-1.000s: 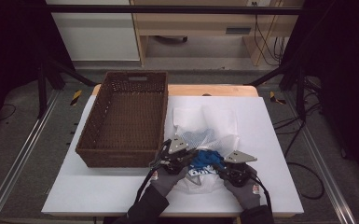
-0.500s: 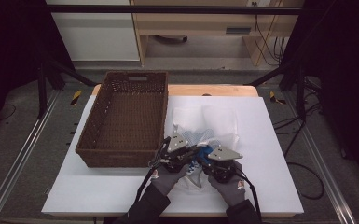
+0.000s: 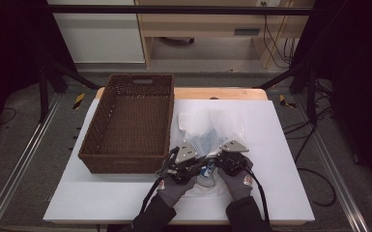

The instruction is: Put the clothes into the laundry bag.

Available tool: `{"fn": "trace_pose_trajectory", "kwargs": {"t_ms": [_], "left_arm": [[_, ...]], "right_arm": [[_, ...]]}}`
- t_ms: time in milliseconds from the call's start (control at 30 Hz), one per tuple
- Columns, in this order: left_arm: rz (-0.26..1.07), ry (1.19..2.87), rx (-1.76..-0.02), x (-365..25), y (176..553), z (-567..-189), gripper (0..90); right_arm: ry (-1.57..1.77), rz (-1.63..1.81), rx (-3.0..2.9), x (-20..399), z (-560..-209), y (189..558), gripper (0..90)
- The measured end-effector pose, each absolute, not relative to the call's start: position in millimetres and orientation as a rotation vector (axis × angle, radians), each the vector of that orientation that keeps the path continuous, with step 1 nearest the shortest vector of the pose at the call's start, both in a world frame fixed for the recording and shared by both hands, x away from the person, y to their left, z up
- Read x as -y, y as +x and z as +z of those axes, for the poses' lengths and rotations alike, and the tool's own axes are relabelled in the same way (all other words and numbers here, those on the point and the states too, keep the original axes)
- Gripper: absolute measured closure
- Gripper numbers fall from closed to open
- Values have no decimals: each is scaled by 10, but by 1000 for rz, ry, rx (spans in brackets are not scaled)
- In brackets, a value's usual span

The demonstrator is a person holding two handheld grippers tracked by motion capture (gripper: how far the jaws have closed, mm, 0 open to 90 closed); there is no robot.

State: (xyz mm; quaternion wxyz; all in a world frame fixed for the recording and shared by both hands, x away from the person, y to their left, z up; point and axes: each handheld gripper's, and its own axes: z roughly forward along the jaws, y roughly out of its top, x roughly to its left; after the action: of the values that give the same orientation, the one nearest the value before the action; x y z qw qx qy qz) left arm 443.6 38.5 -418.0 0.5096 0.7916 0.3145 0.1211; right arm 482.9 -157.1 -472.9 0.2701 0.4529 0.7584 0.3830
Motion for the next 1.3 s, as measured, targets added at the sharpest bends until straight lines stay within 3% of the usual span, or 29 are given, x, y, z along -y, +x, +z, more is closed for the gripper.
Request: {"fn": "trace_pose_trajectory", "kwargs": {"t_ms": [200,367,500,600,633,733,833,867,1033,1300], "left_arm": [[296,1896,-784,-457,4477,-4193,884],[298,1896,-788,-462,4480,-4201,884],[292,1891,-783,-450,4480,-4203,884],[293,1891,-770,-436,4467,-4202,885],[291,1892,-766,-432,4464,-4201,884],[289,1892,-761,-425,4456,-4200,885],[288,1892,-760,-424,4457,-4201,884],[288,1889,-760,-426,4455,-4197,884],[281,1882,-737,-441,4430,-4164,885],[263,1928,-720,-382,4405,-4259,884]], "right_arm": [[1137,1182,-2117,1783,-4513,4516,432],[1079,1210,-2155,1817,-4499,4298,371],[1078,1234,-2172,1718,-4550,4332,286],[1075,1161,-2208,1555,-4664,4456,271],[1085,1122,-2227,1499,-4714,4506,288],[1133,1046,-2235,1414,-4842,4614,451],[1176,1026,-2196,1418,-4834,4638,727],[1189,1014,-2188,1425,-4822,4644,768],[1225,1125,-2065,1451,-4751,4684,797],[1311,971,-1910,1488,-4859,4859,736]]}}
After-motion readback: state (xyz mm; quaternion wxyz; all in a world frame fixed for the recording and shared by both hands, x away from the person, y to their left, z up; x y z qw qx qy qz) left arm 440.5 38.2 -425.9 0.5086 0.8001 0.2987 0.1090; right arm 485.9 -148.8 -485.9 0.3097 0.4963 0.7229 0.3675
